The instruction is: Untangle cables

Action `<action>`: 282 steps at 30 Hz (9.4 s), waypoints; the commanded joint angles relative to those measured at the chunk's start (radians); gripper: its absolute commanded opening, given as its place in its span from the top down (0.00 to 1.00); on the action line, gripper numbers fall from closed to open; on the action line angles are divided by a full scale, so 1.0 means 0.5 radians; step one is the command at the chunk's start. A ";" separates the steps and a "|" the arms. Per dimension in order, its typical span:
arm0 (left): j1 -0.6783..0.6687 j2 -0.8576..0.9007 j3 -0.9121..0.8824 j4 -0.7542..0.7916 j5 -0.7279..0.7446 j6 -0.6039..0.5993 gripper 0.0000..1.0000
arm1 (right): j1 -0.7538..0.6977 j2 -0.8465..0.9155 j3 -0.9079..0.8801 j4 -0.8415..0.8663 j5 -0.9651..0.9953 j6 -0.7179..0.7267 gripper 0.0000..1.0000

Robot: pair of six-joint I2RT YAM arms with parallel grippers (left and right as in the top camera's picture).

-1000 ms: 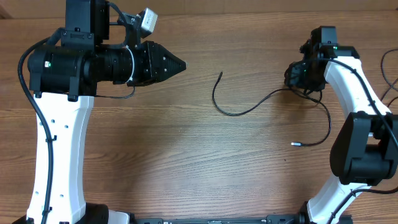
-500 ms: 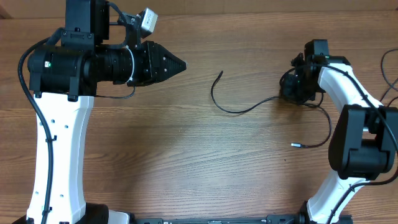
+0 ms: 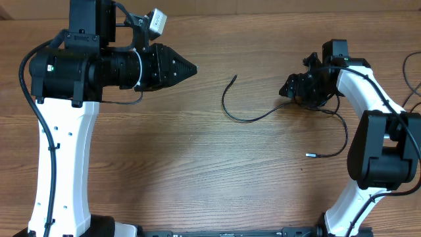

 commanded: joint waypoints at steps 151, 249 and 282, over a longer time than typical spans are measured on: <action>-0.175 -0.007 0.014 0.466 -0.742 0.185 0.49 | 1.108 -0.557 1.946 -0.227 -1.709 1.073 0.96; -0.167 -0.012 0.698 0.005 -1.923 0.116 0.96 | 0.971 -0.404 1.904 -1.020 0.574 0.201 0.00; -0.613 0.143 0.730 0.181 -2.496 -0.533 0.96 | 1.289 -0.327 1.904 -0.586 0.294 0.382 0.00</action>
